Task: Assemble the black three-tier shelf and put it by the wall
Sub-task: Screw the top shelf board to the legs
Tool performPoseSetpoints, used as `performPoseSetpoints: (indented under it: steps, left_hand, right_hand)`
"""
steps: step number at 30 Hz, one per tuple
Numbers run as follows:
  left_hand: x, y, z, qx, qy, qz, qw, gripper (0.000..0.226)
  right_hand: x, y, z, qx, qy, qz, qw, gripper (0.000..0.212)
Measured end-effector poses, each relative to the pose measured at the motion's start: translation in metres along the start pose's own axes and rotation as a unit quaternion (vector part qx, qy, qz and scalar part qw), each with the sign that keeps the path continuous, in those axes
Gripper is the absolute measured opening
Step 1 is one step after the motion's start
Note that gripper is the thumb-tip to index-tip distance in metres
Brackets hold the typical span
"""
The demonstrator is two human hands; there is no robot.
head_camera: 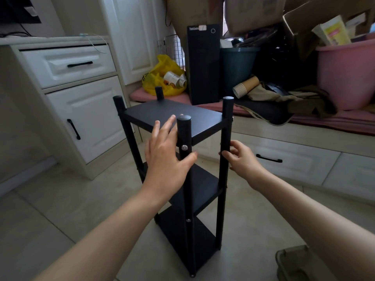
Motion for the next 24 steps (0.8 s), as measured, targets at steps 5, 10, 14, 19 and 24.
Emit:
performPoseSetpoints:
  steps: [5, 10, 14, 19, 24]
  left_hand:
    - [-0.008, 0.004, -0.008, -0.009, 0.004, -0.004, 1.000, 0.076]
    - [-0.012, 0.003, -0.014, -0.013, -0.014, 0.010, 1.000, 0.068]
    - [-0.020, -0.004, -0.022, -0.015, -0.008, 0.062, 0.998, 0.066]
    - [-0.026, -0.027, -0.018, -0.060, 0.014, 0.207, 0.976, 0.064]
    - [-0.028, -0.037, -0.017, -0.056, 0.006, 0.289, 0.956, 0.063]
  right_hand:
    - [-0.002, 0.000, 0.008, 0.016, 0.006, 0.000, 1.000, 0.026]
    - [-0.007, 0.013, 0.020, 0.040, 0.015, 0.000, 0.999, 0.024]
    - [-0.008, 0.028, 0.030, 0.054, 0.019, 0.001, 0.998, 0.023]
    - [-0.007, 0.047, 0.049, 0.068, 0.036, 0.018, 0.997, 0.019]
    - [-0.007, 0.058, 0.070, 0.078, 0.031, 0.012, 0.996, 0.019]
Point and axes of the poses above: each hand's wrist, its own z-axis away from the middle knuckle, its own y-axis out of the back of the hand, x = y × z, the point moved 10 cm from there along -z, towards the middle knuckle, and after that the axes turned 1 degree about -x, right-handed, at the moved point
